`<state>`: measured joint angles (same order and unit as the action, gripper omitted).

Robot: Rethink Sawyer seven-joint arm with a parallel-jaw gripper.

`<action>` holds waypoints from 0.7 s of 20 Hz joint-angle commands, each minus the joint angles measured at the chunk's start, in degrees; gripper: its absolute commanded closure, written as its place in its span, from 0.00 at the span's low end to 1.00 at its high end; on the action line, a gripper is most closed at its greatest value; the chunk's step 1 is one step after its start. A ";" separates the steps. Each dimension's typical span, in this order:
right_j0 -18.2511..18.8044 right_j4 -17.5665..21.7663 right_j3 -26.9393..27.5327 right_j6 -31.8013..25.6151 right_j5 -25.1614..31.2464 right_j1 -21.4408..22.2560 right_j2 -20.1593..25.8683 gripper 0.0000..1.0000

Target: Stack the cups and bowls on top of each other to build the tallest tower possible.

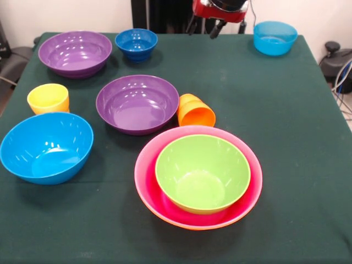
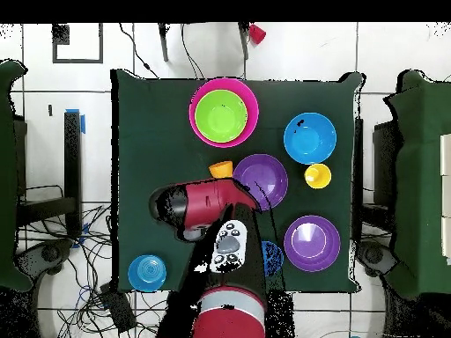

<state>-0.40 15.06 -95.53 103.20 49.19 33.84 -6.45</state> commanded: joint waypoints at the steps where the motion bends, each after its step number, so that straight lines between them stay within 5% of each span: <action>1: -4.48 4.34 -0.71 12.44 -10.20 -4.09 -0.98 0.00; 3: -7.14 5.10 -0.15 15.40 -13.43 -5.43 -3.40 0.00; 8: -9.36 2.00 -0.30 15.68 -11.54 -5.74 -5.18 0.00; 14: -6.88 -1.97 -6.38 15.24 -16.78 -4.23 -1.99 0.00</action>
<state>-8.85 15.26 -96.25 109.23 38.78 31.46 -12.00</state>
